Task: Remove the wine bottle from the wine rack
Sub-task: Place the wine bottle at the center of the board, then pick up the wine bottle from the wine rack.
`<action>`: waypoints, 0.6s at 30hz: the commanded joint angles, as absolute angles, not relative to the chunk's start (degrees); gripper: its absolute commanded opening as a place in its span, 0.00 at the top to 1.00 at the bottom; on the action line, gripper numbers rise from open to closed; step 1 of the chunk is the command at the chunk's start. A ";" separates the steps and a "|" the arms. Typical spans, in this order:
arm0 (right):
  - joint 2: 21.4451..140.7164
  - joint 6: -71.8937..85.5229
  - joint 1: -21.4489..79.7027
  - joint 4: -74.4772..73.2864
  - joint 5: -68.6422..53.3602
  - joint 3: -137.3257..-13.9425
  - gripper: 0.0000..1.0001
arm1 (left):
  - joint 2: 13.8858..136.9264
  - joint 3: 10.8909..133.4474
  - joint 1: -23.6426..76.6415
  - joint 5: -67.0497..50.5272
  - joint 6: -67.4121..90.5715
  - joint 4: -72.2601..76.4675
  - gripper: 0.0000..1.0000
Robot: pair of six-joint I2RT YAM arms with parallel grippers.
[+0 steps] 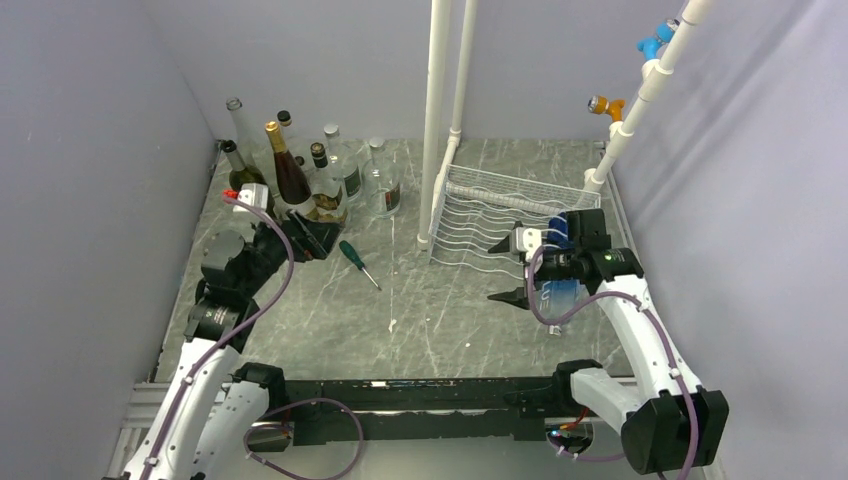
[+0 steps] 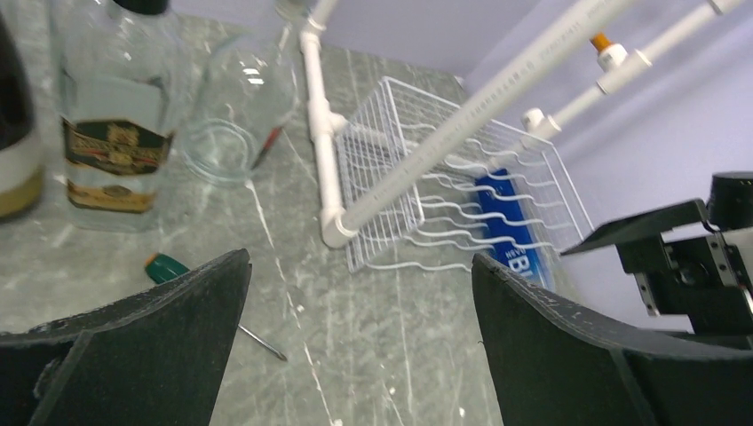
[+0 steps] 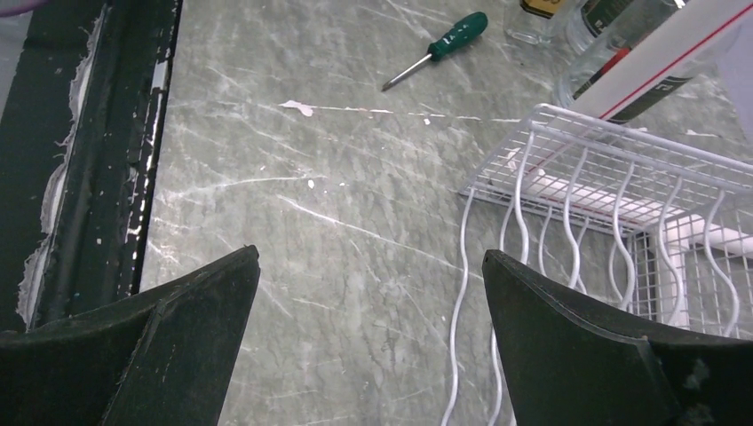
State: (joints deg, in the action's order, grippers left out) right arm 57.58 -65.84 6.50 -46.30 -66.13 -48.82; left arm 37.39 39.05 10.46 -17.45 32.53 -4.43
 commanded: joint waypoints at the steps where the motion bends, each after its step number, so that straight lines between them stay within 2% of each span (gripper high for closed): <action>1: 55.89 -67.77 3.96 -48.13 -70.84 -51.31 0.00 | 36.10 37.15 10.45 -25.12 36.40 -3.85 0.01; 7: 55.40 -68.08 1.17 -48.70 -71.94 -51.42 0.00 | 36.69 35.61 13.44 -28.28 37.88 -3.14 0.00; 18: 55.47 -64.29 0.26 -45.29 -71.65 -50.69 0.00 | 42.04 35.85 29.43 -21.41 37.61 2.43 0.00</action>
